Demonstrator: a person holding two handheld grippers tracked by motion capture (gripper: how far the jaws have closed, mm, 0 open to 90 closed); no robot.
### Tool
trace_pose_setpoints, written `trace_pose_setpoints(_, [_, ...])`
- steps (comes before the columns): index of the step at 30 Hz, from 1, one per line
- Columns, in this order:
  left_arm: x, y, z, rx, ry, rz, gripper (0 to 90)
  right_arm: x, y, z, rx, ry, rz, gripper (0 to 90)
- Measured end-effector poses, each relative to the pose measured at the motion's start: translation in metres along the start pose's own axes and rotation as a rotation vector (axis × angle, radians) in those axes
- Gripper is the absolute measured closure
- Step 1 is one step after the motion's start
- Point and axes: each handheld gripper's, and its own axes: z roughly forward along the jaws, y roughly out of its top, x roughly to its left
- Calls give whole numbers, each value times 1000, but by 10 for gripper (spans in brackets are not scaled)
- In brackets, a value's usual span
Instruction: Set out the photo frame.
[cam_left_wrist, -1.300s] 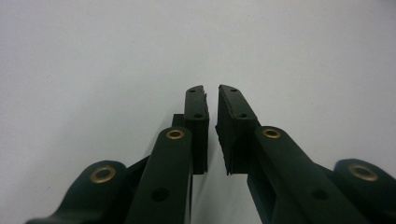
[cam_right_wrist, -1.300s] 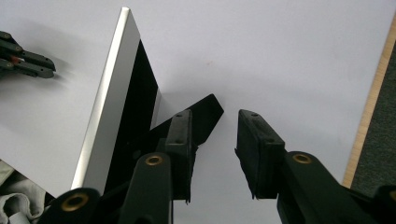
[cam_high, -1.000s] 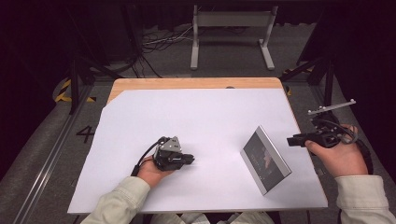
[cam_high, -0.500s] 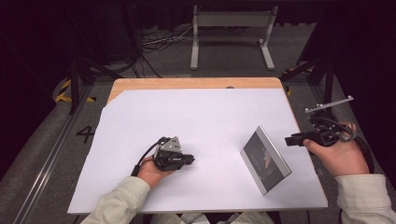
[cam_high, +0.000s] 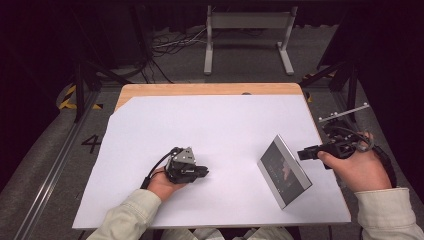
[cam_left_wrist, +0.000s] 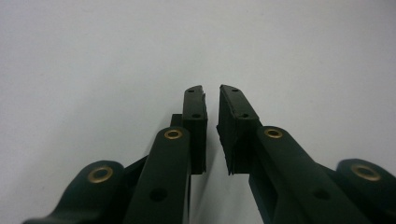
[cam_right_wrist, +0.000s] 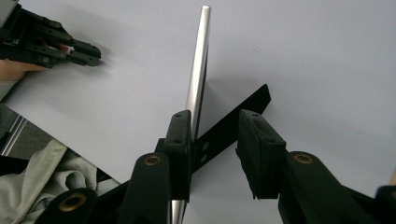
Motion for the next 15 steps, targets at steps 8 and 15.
trace_pose_setpoints(8, [0,0,1,3,-7,0,810,6,4,11,40,1,-8,651])
trace_pose_setpoints(15, [0,0,1,6,-9,-2,805,10,5,21,65,-7,-13,644])
